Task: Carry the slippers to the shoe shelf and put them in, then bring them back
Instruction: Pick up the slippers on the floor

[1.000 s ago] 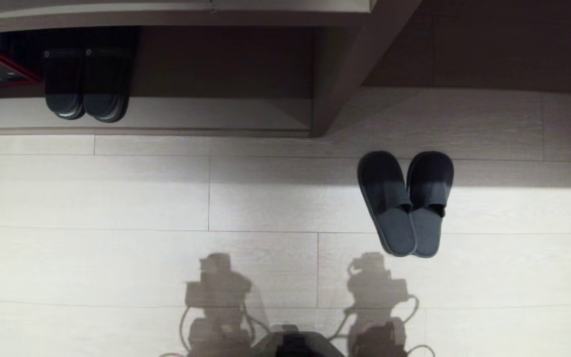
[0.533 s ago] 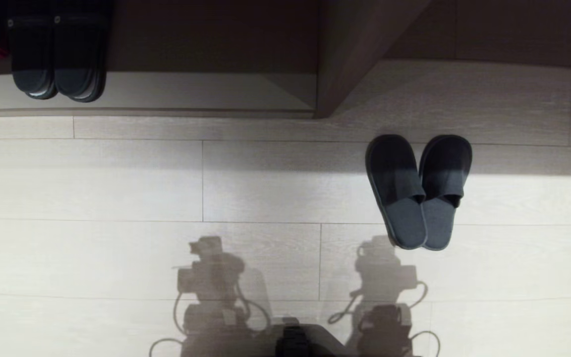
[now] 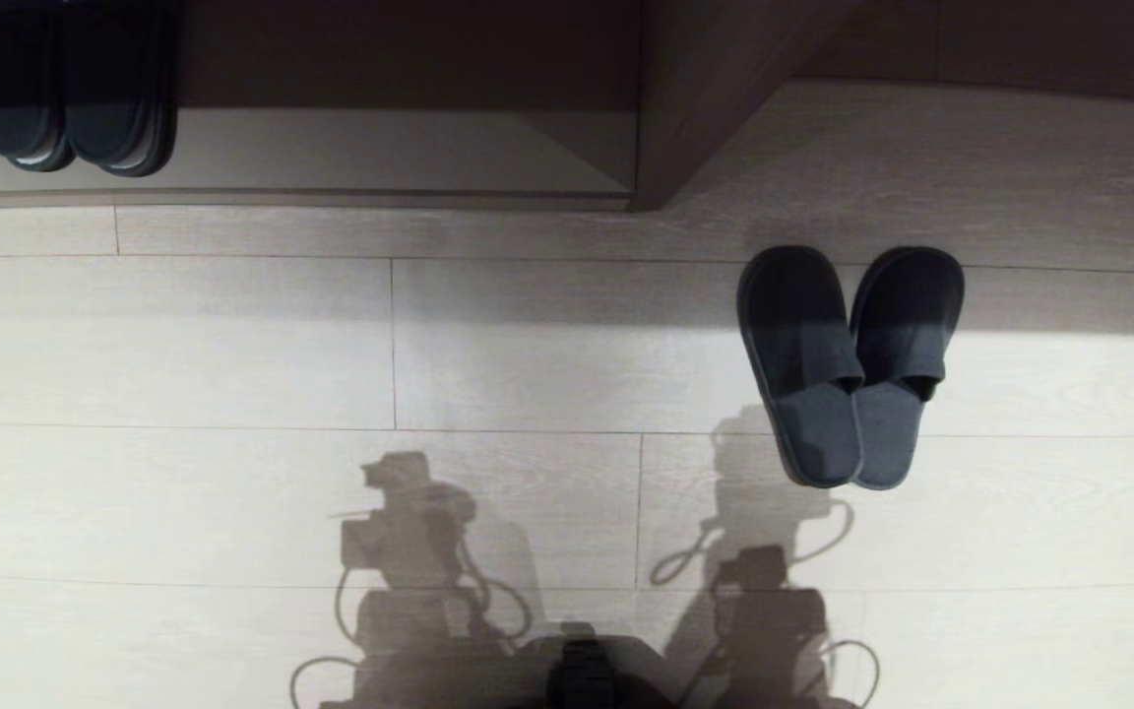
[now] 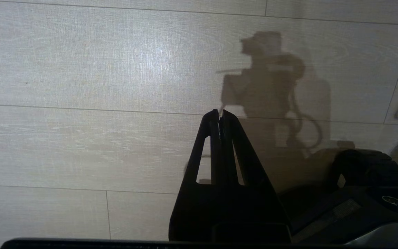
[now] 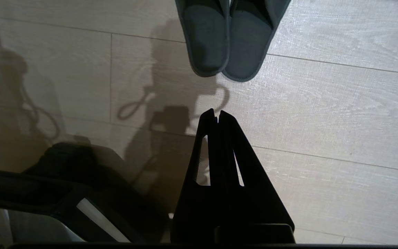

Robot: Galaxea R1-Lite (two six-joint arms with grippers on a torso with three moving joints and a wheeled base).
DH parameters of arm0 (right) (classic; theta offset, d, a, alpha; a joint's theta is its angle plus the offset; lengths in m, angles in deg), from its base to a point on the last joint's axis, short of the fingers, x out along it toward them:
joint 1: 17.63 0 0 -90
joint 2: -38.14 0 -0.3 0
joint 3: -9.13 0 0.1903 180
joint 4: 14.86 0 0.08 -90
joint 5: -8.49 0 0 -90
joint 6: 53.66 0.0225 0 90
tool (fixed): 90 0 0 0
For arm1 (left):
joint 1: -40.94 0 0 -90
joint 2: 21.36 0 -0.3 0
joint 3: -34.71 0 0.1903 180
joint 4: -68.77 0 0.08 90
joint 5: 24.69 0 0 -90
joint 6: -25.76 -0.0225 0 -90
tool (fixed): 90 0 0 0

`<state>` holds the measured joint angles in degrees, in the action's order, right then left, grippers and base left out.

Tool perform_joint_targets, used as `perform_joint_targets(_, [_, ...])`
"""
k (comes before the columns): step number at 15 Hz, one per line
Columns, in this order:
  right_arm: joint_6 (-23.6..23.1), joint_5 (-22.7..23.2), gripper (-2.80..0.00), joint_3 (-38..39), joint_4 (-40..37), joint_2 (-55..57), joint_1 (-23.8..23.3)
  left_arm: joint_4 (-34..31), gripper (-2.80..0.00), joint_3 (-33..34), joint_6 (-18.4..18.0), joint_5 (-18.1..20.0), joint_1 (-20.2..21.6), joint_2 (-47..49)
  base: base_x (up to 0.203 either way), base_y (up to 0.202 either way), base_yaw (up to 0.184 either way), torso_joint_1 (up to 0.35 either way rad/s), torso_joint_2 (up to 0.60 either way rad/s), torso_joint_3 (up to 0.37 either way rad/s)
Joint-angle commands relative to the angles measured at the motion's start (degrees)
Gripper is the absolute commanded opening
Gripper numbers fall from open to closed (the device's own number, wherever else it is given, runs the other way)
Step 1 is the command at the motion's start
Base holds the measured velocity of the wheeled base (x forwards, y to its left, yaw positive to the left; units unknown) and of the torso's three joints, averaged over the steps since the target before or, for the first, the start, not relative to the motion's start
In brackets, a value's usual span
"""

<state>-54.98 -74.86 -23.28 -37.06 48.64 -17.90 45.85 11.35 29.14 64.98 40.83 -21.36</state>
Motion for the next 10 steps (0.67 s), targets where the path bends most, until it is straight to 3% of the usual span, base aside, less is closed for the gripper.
perform_joint_targets(1, [-0.2, 0.3, -2.80, -1.7, 2.1, 12.7, 0.0, 0.0, -2.80, 0.0, 0.1, 0.0, 0.0, 0.0, 0.000, 0.000, 0.000, 0.000, 0.00, 0.000])
perform_joint_targets(6, [-1.0, 0.7, -2.80, -3.4, 24.4, 48.6, -0.1, 0.0, -2.80, 0.0, 0.1, 0.0, 0.0, -0.1, 0.000, 0.000, 0.000, 0.000, 0.00, 0.000])
perform_joint_targets(10, [-4.4, 0.4, -2.80, -4.8, 43.1, 71.1, 0.4, 0.0, -2.80, 0.0, 0.1, 0.0, 0.0, 0.0, 0.000, 0.000, 0.000, 0.000, 0.00, 0.000])
